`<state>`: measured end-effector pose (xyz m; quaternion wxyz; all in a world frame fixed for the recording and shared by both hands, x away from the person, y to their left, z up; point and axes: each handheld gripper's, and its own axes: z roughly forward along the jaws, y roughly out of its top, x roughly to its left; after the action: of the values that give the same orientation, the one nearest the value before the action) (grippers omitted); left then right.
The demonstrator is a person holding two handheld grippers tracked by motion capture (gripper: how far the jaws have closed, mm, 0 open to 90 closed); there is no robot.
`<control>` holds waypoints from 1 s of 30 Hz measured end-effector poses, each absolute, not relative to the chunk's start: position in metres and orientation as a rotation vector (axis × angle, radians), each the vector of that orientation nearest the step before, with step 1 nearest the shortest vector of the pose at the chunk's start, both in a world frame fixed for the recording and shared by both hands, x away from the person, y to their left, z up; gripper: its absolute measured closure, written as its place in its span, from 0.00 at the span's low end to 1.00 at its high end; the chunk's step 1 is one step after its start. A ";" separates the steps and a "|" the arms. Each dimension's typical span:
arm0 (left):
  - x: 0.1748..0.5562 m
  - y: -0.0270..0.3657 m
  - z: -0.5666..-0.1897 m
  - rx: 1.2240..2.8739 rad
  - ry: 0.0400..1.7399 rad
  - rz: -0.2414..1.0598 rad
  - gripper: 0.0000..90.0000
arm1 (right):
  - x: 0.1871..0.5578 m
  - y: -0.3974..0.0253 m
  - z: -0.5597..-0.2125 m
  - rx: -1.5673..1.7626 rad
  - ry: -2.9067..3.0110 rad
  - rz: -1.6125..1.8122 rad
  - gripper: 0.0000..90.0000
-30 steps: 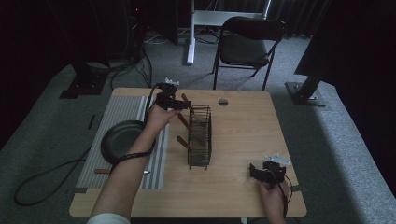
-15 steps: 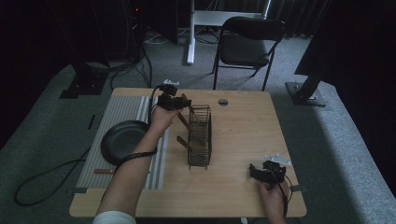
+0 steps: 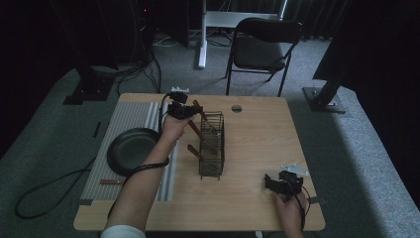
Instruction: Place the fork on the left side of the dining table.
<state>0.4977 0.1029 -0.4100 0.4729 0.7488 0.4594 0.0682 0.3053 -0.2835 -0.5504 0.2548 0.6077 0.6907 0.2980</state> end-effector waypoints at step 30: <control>0.461 0.138 -0.338 1.732 1.082 0.210 0.89 | 0.305 -0.283 -0.550 1.651 1.875 0.811 0.14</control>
<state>0.4610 0.1384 -0.3376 0.5179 0.7217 0.4509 0.0877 0.3054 -0.2834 -0.5504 0.2547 0.6079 0.6902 0.2985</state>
